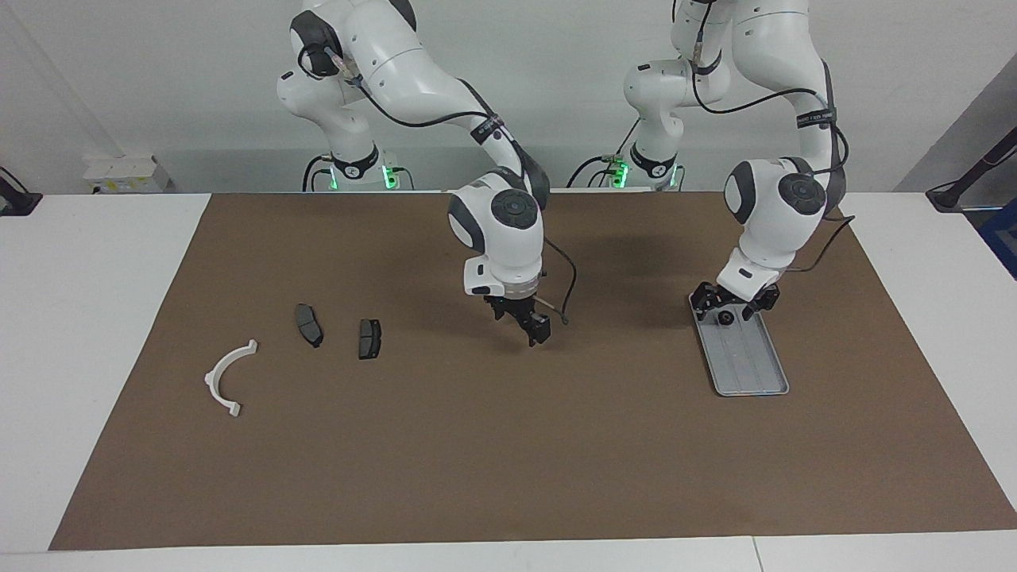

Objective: Pick bearing gear from pile to tray

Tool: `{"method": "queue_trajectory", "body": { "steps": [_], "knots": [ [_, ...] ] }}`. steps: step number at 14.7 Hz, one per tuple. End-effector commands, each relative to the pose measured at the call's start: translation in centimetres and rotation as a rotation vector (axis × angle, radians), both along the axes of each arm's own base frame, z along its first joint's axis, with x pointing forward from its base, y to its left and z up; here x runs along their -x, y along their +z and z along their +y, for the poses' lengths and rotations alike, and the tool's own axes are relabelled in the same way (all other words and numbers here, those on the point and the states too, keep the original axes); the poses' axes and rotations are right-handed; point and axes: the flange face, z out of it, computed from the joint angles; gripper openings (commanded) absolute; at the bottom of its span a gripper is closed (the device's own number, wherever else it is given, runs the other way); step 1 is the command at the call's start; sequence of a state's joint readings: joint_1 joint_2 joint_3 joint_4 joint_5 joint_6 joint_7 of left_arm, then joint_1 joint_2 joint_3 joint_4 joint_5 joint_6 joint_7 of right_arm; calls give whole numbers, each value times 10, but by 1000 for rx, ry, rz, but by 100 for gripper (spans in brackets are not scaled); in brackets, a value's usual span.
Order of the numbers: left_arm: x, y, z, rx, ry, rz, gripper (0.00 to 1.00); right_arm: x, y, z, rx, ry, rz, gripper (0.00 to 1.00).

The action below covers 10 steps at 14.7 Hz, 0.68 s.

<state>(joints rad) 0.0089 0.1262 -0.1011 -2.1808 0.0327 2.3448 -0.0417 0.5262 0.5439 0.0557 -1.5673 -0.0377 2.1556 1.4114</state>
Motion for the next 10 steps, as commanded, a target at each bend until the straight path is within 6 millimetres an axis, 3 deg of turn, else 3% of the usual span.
{"method": "queue_trajectory", "body": {
  "steps": [1,4,7,10],
  "knots": [
    [8,-1,-59,13,84,-17,97,-33,55,-52,-4,40,-9,100],
    [20,4,-144,16,171,-16,97,-46,103,-112,-15,169,-13,100],
    [30,-4,-221,-33,215,16,96,-56,135,-182,8,408,-9,100],
    [40,-13,-278,-62,259,6,96,-64,158,-256,25,628,-16,100]
  ]
}}
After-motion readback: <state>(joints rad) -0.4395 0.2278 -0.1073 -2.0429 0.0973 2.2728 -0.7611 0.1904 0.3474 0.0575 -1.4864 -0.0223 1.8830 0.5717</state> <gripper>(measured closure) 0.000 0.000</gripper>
